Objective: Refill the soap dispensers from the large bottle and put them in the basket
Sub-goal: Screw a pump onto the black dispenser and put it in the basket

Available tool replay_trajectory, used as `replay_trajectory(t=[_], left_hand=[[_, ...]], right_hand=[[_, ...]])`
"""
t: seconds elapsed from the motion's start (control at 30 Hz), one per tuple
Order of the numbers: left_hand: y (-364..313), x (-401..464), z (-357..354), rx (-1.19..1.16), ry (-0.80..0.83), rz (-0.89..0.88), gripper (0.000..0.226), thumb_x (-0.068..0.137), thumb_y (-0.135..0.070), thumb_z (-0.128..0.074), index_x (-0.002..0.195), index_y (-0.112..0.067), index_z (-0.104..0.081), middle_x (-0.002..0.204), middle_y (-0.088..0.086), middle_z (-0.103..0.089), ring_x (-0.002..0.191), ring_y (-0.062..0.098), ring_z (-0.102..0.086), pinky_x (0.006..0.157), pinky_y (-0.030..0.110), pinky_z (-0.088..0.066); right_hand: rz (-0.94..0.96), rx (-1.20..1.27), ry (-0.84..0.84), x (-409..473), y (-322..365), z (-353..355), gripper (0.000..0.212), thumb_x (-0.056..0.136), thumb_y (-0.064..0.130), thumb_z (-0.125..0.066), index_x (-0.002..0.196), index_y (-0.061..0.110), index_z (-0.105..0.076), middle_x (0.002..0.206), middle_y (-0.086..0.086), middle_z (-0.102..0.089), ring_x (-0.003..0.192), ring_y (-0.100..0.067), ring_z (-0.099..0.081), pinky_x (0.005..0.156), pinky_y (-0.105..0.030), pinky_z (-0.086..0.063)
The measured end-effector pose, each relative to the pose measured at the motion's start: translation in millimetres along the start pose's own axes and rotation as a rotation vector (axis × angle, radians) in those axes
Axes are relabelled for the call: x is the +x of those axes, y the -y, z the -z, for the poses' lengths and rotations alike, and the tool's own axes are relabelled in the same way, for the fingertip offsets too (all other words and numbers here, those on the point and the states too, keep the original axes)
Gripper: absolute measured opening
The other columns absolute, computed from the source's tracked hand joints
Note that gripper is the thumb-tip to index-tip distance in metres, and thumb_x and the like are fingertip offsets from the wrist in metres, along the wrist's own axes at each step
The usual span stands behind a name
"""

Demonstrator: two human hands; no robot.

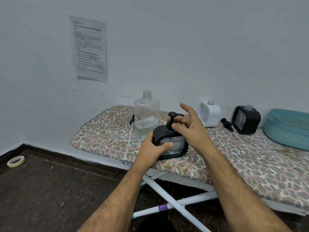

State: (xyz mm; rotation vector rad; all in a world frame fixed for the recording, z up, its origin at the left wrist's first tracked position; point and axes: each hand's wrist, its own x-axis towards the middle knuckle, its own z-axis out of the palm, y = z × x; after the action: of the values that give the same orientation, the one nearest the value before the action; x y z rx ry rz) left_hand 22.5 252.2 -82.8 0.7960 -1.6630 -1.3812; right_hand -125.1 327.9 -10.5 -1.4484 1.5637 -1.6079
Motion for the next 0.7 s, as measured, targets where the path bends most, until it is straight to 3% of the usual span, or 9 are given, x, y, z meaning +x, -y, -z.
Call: replay_trajectory(t=[0.17,0.33,0.47,0.57,0.7], left_hand=[[-1.7,-1.3,-0.3,-0.003,0.008,-0.009,0.052,0.073,-0.018,-0.086,0.116,-0.03,-0.059,0.109,-0.008,-0.072,0.099,0.006,-0.069,0.086,0.028,-0.055],[-1.0,-0.8,0.6,-0.007,0.022,-0.009,0.068,0.061,-0.037,-0.087,0.123,-0.026,-0.059,0.112,-0.006,-0.072,0.104,0.012,-0.069,0.093,0.041,-0.055],[-0.6,-1.1,0.6,-0.013,0.02,-0.008,0.069,0.059,-0.04,-0.087,0.122,-0.028,-0.06,0.111,-0.006,-0.072,0.103,0.012,-0.069,0.094,0.043,-0.055],[-1.2,-0.3,0.6,-0.011,0.03,-0.015,0.07,0.059,-0.04,-0.086,0.123,-0.027,-0.06,0.111,-0.005,-0.072,0.103,0.013,-0.069,0.094,0.043,-0.055],[-1.1,-1.4,-0.3,-0.018,0.024,-0.013,0.067,0.061,-0.036,-0.086,0.122,-0.028,-0.059,0.111,-0.005,-0.072,0.103,0.012,-0.069,0.094,0.042,-0.055]], right_hand=[[-0.028,0.019,-0.022,-0.1,0.1,1.6,0.075,0.085,0.006,-0.075,0.146,0.03,-0.037,0.109,0.0,-0.072,0.106,-0.004,-0.067,0.081,-0.015,-0.052],[-0.013,-0.069,0.029,2.6,4.7,5.2,0.079,0.086,0.011,-0.076,0.15,0.03,-0.034,0.113,0.003,-0.069,0.113,-0.002,-0.061,0.084,-0.012,-0.046],[-0.005,-0.095,0.158,6.3,7.8,6.0,0.085,0.09,0.011,-0.069,0.155,0.038,-0.019,0.128,0.004,-0.064,0.125,-0.008,-0.055,0.096,-0.026,-0.052],[0.005,-0.087,0.177,7.2,11.2,7.3,0.084,0.092,0.004,-0.065,0.155,0.033,-0.019,0.115,0.004,-0.072,0.118,-0.006,-0.061,0.094,-0.025,-0.053],[0.007,-0.093,0.109,8.5,10.9,8.4,0.078,0.084,0.003,-0.075,0.146,0.031,-0.036,0.102,0.002,-0.076,0.108,-0.011,-0.066,0.093,-0.029,-0.053]])
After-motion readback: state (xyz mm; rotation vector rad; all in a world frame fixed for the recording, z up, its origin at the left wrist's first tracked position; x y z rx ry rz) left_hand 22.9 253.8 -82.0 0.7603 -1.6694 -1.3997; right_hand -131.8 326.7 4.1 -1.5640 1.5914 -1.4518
